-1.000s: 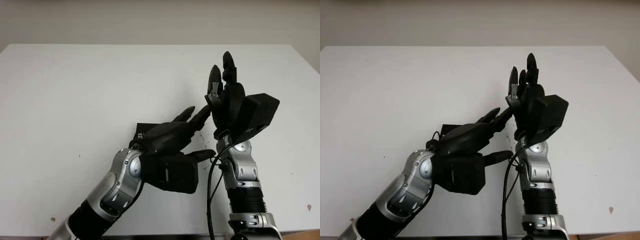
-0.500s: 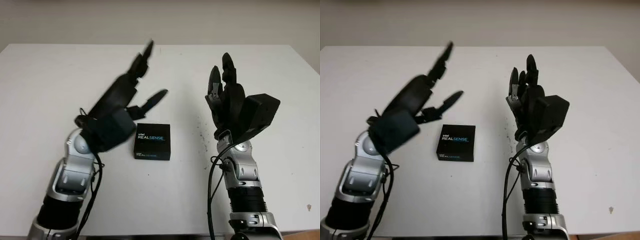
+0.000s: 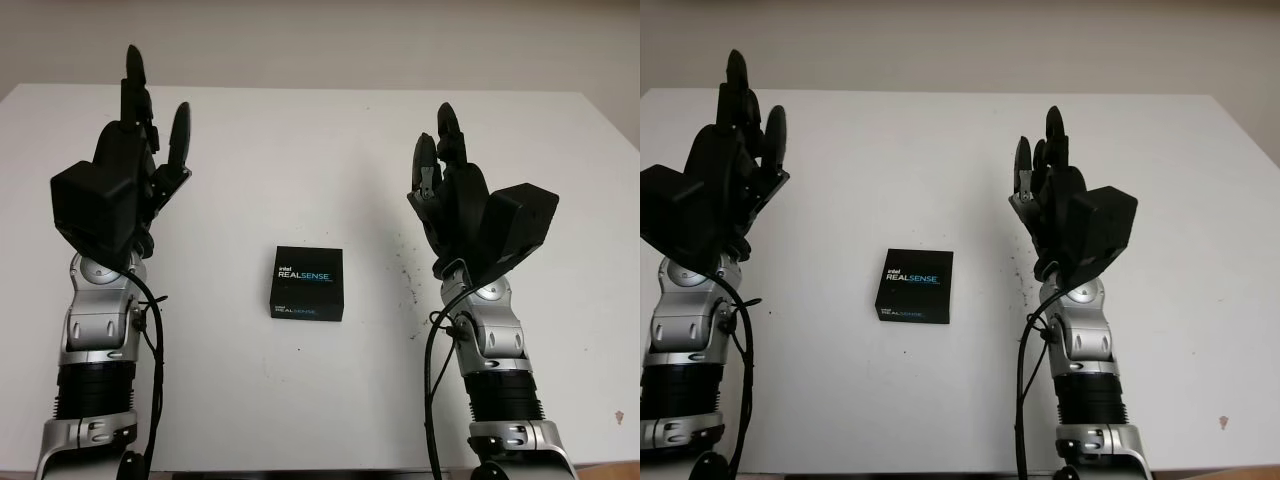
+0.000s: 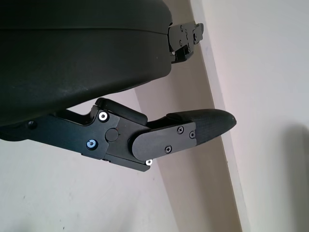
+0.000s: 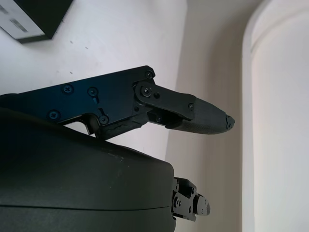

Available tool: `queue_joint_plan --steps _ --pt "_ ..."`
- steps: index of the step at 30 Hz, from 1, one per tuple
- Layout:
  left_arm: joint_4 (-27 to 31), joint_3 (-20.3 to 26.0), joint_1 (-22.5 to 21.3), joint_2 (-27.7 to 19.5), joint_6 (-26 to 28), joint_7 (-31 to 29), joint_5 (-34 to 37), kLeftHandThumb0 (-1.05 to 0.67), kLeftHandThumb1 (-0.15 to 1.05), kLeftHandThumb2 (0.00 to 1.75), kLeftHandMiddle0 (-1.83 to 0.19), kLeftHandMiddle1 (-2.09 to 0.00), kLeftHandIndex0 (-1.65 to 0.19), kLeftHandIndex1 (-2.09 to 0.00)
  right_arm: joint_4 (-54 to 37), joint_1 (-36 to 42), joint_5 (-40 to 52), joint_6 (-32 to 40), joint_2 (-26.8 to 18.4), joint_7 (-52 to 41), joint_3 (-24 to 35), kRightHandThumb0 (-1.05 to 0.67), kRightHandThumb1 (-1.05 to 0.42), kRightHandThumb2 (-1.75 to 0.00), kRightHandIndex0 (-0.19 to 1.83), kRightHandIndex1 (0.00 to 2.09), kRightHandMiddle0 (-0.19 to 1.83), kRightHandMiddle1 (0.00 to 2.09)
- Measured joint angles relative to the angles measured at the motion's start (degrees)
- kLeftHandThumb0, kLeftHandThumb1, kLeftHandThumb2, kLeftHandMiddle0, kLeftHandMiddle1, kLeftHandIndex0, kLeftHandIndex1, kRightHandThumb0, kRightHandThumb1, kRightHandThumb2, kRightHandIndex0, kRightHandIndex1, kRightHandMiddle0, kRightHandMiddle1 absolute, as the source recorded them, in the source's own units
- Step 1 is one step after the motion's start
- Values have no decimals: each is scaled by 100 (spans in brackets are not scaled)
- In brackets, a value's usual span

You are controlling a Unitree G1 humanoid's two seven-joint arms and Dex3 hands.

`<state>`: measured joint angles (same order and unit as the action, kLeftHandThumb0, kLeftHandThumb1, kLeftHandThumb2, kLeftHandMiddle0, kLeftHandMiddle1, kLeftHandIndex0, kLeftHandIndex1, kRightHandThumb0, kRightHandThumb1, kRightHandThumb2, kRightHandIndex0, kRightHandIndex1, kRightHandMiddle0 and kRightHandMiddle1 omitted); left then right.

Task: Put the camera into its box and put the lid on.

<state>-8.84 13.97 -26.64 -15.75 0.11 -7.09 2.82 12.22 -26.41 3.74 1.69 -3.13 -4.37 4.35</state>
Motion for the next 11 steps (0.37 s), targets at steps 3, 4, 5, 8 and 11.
queue_joint_plan --steps 3,4,5,8,11 --pt "-137 21 109 26 -140 -135 256 -78 105 64 19 0 19 0 1 174 -153 -6 -27 -117 -183 -70 -105 -65 -18 2 -19 2" --pt "-182 34 139 40 -208 -161 320 -79 105 63 19 0 19 0 6 227 -151 -2 -34 -190 -210 -70 -105 -65 -19 1 -19 1" --pt "-226 55 168 63 -292 -177 403 -79 105 61 19 0 19 0 13 277 -133 1 -41 -263 -225 -71 -105 -65 -19 0 -19 0" --pt "-324 88 202 129 -427 -175 548 -78 105 57 19 0 19 0 65 373 -101 9 -46 -369 -245 -73 -105 -65 -19 0 -19 0" --pt "-371 88 267 220 -554 -187 677 -76 105 57 19 0 19 0 156 377 -103 0 -46 -373 -252 -75 -105 -65 -19 0 -19 0"
